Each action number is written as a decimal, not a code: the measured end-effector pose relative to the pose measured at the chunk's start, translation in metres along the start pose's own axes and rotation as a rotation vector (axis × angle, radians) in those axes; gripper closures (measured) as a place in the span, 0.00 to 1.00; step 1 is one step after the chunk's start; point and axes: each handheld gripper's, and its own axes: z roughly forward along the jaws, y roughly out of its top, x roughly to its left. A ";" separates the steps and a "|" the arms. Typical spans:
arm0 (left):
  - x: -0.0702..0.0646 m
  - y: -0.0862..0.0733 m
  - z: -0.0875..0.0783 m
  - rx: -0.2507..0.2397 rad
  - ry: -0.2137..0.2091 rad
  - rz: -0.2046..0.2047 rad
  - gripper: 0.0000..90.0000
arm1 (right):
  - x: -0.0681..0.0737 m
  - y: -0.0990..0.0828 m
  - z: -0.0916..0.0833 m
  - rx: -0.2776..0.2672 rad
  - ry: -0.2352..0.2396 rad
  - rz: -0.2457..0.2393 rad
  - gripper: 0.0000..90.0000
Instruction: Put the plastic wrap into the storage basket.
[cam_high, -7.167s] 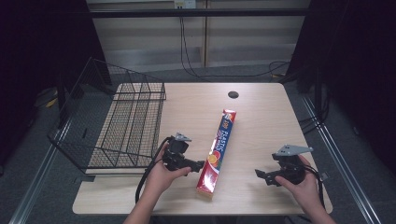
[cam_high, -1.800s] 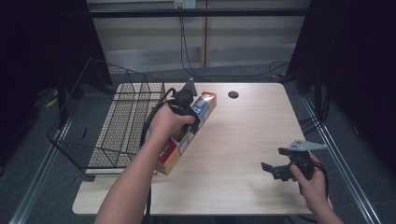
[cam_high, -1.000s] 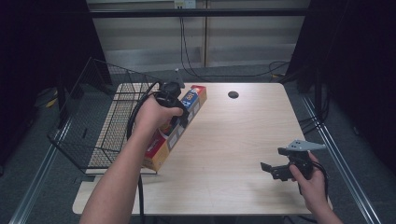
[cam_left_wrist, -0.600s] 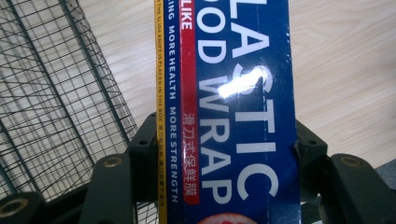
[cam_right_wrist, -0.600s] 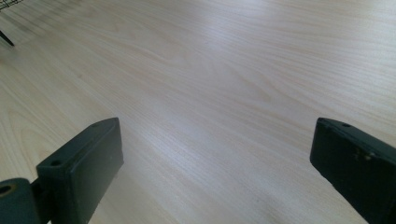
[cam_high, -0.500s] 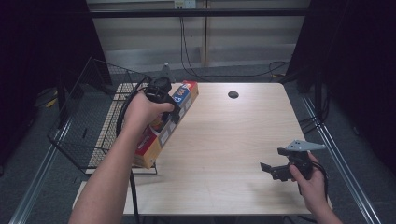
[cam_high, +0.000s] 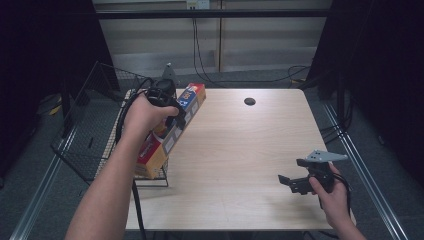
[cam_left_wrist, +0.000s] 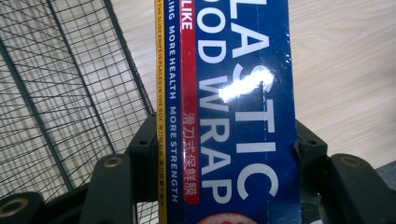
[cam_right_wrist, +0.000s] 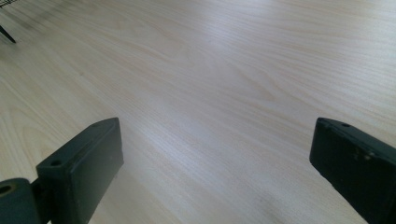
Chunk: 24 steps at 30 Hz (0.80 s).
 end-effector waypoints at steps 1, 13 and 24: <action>0.001 0.000 0.000 -0.001 0.002 0.007 0.47 | 0.000 0.000 0.000 -0.001 -0.001 0.000 0.03; 0.013 -0.004 -0.011 -0.008 0.010 -0.025 0.47 | 0.000 0.000 0.000 -0.002 0.000 -0.002 0.03; 0.029 -0.010 -0.020 -0.033 0.027 -0.068 0.47 | 0.000 0.000 0.000 0.000 0.000 -0.002 0.03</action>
